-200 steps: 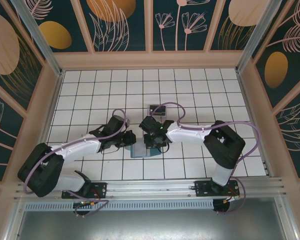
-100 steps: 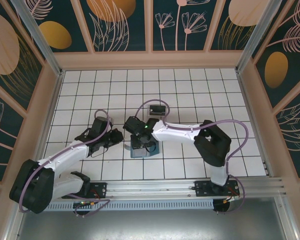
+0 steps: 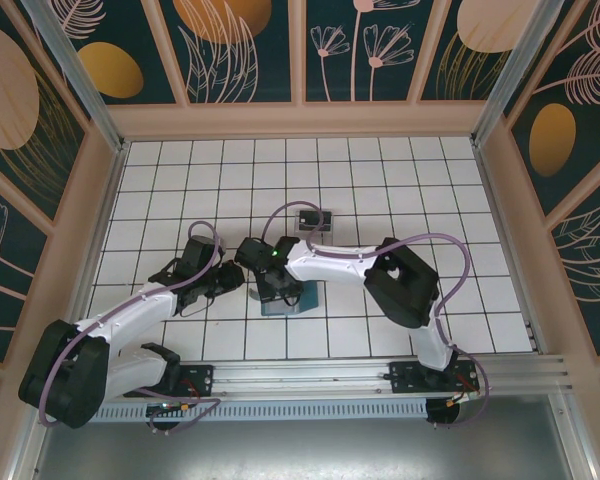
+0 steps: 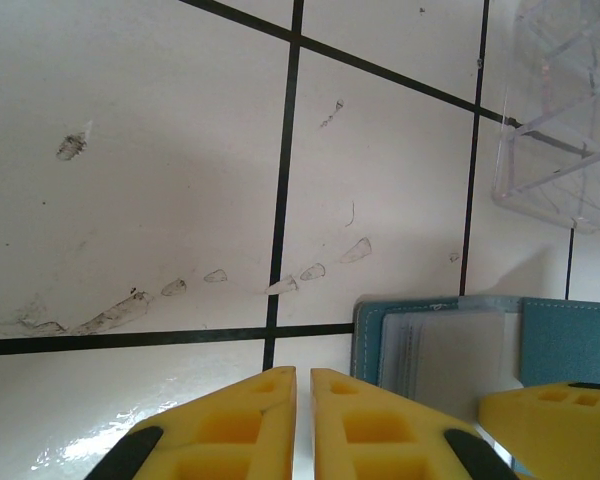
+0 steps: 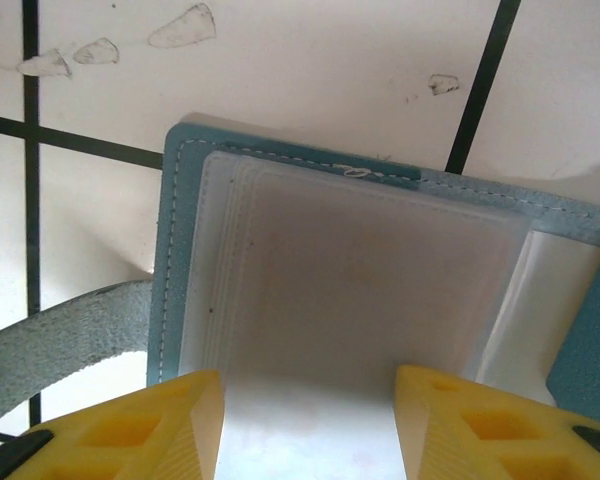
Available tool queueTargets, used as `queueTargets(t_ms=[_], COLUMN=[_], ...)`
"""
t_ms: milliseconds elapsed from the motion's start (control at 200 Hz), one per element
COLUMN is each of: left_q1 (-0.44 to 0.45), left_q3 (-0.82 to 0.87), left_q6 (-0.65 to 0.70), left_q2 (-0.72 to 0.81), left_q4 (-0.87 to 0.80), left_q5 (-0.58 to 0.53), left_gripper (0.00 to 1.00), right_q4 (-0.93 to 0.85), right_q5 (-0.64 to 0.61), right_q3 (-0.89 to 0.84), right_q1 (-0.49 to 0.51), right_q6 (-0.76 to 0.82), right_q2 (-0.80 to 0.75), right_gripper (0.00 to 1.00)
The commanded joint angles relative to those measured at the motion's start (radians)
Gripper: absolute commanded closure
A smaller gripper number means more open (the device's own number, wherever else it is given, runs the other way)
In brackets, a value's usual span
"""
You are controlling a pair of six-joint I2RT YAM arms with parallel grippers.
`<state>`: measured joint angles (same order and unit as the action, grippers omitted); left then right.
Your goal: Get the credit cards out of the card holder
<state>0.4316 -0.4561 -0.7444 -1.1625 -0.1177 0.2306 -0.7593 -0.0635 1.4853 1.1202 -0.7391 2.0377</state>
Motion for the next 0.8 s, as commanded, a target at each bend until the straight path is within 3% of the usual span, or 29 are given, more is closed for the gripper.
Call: queueTargets(t_ms=[0, 230, 580, 796], left_q1=[-0.005, -0.005, -0.004, 0.027], left_q3=[0.005, 0.005, -0.039, -0.044], left_q6=[0.023, 0.022, 0.068, 0.026], left_q2=[0.012, 0.018, 0.009, -0.007], left_q4=[-0.020, -0.025, -0.082, -0.025], left_q5=[0.009, 0.007, 0.037, 0.088], left_gripper=[0.86, 0.86, 0.87, 0.88], right_q4=[-0.060, -0.073, -0.010, 0.158], right_q5=[-0.038, -0.052, -0.049, 0.032], right_q3=[0.020, 0.005, -0.021, -0.130], right_q1=[0.007, 0.008, 0.005, -0.033], right_q6=[-0.011, -0.011, -0.011, -0.037], right_q2=[0.037, 0.052, 0.003, -0.112], right_gripper=[0.50, 0.52, 0.89, 0.92])
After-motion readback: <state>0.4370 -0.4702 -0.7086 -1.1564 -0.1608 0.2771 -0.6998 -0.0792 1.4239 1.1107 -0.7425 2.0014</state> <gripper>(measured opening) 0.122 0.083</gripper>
